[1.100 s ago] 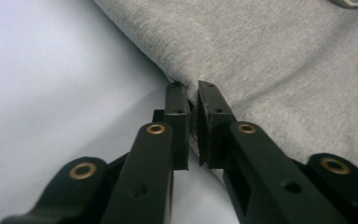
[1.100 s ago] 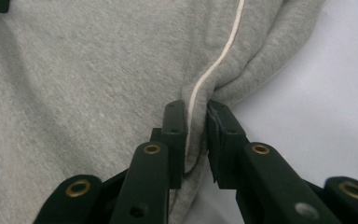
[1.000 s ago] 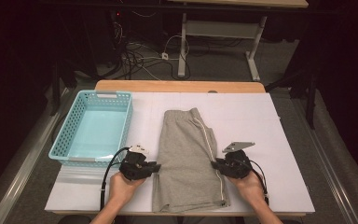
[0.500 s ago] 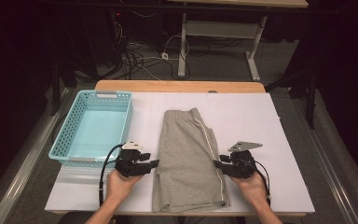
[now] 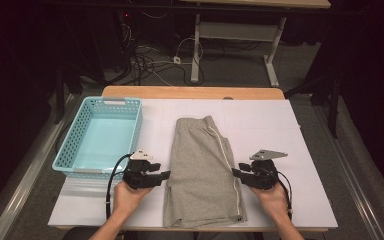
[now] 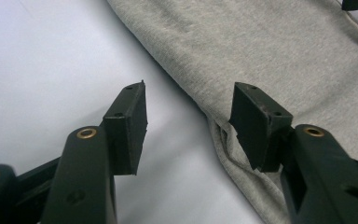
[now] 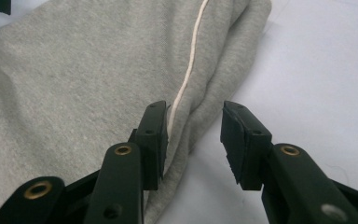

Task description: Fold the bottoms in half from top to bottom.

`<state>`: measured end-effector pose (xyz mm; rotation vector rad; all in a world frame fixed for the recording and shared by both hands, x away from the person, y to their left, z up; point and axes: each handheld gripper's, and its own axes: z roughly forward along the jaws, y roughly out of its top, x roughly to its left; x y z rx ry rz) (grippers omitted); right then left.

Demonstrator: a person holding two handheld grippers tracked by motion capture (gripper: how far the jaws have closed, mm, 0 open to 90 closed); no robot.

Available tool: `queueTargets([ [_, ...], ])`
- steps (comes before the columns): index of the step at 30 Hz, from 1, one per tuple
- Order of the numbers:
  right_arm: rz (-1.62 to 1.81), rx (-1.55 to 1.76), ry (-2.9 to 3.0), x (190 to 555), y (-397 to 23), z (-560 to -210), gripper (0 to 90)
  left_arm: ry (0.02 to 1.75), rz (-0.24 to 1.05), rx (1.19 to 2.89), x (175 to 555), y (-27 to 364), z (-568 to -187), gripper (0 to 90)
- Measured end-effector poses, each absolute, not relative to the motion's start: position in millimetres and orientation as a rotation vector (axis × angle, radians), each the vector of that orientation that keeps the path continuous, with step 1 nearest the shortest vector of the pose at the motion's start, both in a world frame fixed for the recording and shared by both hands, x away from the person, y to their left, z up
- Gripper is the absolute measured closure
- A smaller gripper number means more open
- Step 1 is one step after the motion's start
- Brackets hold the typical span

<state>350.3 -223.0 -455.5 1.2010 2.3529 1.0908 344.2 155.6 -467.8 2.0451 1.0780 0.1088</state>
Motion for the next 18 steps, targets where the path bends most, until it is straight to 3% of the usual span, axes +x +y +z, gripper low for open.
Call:
queueTargets([
  [18, 1.161, 1.184, 2.314, 350.0, -230.7, -446.4, 66.5, 1.058, 0.19, 2.041, 343.5, 153.2, -462.9, 44.3],
])
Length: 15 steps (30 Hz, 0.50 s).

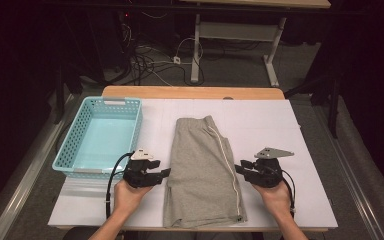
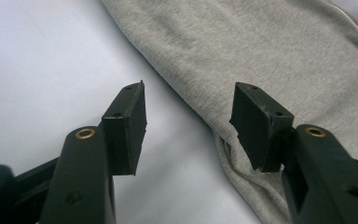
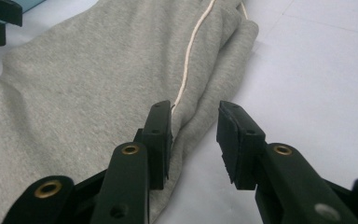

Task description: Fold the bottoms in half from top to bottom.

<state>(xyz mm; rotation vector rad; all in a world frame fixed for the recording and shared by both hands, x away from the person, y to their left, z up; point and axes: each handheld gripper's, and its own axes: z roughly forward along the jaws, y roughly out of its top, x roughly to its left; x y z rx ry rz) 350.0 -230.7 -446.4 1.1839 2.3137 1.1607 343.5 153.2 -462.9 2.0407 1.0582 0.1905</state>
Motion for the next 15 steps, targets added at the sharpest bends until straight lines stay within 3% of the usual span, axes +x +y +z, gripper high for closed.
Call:
queueTargets([
  [15, 1.2, 1.156, 2.324, 363, -224, -436, 71.4, 1.038, 0.187, 2.007, 360, 141, -447, 41.8],
])
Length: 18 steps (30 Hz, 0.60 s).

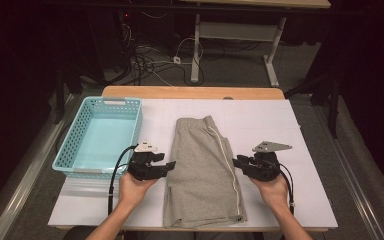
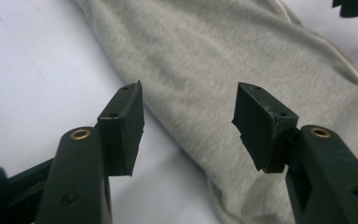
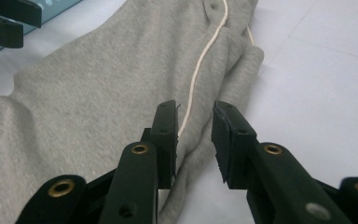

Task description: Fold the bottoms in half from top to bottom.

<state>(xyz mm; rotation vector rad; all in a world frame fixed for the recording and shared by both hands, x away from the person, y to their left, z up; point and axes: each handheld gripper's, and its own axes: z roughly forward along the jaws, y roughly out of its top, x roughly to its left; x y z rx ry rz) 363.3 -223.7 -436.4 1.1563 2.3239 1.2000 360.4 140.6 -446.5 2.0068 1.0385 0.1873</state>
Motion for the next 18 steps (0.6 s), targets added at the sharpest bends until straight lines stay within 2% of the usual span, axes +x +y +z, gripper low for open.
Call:
queueTargets([
  [8, 1.17, 1.162, 2.328, 387, -210, -433, 70.9, 1.081, 0.175, 2.037, 390, 127, -444, 40.9],
  [18, 1.1, 1.193, 2.346, 428, -183, -430, 66.1, 1.165, 0.163, 2.096, 430, 114, -446, 38.3],
])
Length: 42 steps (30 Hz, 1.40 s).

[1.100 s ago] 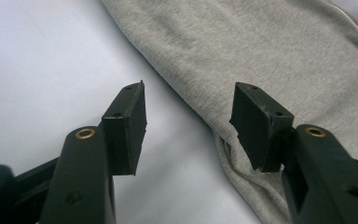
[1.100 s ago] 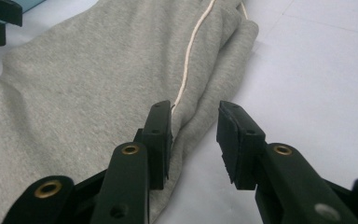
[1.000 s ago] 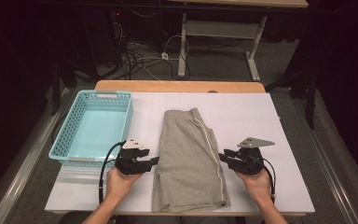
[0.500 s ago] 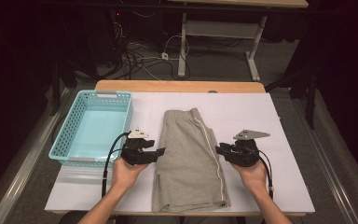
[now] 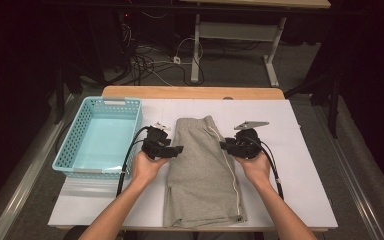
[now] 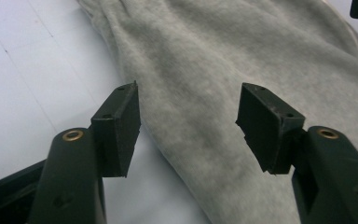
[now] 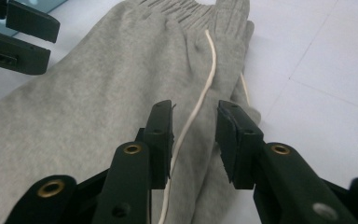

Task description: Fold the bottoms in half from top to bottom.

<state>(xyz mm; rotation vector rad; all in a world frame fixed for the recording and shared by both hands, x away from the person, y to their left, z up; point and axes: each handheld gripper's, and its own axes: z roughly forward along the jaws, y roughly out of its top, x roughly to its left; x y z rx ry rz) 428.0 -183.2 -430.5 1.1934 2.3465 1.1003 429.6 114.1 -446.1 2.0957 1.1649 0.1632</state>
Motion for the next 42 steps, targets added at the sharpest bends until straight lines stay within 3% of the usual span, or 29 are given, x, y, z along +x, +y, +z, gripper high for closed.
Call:
queueTargets([
  [15, 0.931, 1.326, 2.358, 479, -166, -447, 55.5, 1.304, 0.122, 2.114, 474, 107, -457, 34.1],
  [27, 0.847, 1.418, 2.422, 496, -171, -458, 38.7, 1.356, 0.092, 2.113, 491, 105, -464, 29.9],
  [42, 0.782, 1.356, 2.47, 507, -160, -458, 36.7, 1.312, 0.104, 2.165, 494, 100, -464, 29.9],
])
